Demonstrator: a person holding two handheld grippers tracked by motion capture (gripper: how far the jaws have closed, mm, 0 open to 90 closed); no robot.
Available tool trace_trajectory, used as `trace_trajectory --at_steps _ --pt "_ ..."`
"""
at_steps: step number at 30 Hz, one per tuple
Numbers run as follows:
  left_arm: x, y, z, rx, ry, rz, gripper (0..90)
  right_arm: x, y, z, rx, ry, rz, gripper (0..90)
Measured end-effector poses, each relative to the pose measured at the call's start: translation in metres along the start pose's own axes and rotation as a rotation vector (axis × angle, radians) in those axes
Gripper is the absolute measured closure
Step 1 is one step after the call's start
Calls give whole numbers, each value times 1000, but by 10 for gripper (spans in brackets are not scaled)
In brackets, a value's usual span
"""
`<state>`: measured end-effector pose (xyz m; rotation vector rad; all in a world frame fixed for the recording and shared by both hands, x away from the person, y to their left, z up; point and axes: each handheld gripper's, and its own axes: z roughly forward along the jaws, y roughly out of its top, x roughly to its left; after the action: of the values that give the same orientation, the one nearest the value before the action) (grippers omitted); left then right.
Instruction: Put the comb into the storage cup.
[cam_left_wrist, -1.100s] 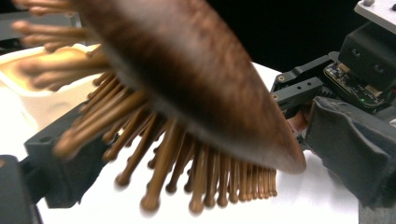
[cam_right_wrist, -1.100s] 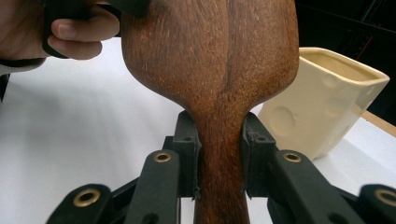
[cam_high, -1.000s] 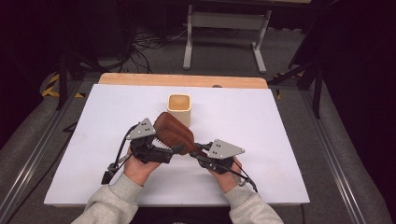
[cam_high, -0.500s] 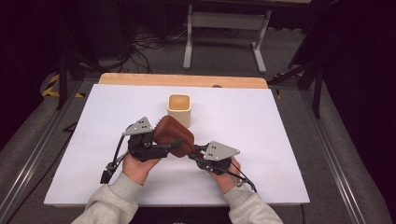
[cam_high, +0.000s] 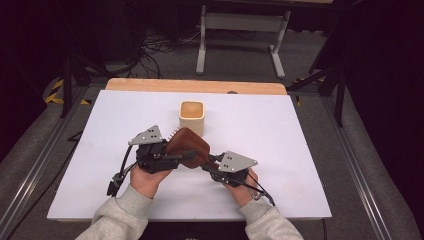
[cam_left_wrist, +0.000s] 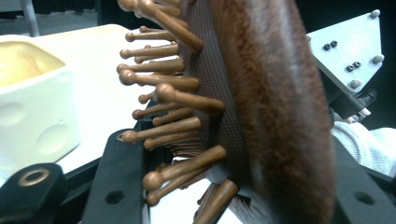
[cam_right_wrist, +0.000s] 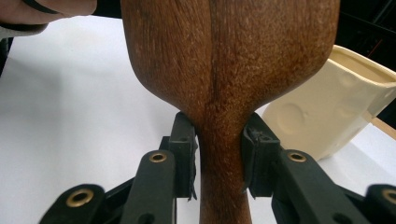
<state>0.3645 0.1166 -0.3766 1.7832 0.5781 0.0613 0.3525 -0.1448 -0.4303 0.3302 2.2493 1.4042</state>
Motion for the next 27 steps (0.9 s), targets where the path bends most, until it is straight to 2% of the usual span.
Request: trace_trajectory --at_steps 7,8,10,15,16,19,20,22,23,27 --pt "-1 4 -2 0 -11 6 569 -1 1 -2 -20 10 -8 682" --pt "-2 5 -2 8 -4 17 571 0 2 -2 -27 13 -7 670" --pt "-2 7 -3 17 5 33 574 0 3 -3 -40 16 -20 615" --pt "-3 12 -6 16 12 41 574 -1 6 -5 -76 19 -26 428" --pt "-3 14 -6 16 11 45 573 -1 7 -6 -86 24 -13 344" --pt "-3 19 -9 18 16 55 572 -3 9 -6 -85 56 1 220" --pt "-3 20 -9 13 20 61 572 -3 9 -6 -85 56 1 220" --pt "-4 24 -11 16 26 73 572 -3 10 -5 -85 58 21 135" --pt "-4 26 -12 13 29 74 570 -5 10 -5 -92 70 54 104" --pt "-3 33 -15 20 40 87 568 -7 11 -7 -96 63 76 25"
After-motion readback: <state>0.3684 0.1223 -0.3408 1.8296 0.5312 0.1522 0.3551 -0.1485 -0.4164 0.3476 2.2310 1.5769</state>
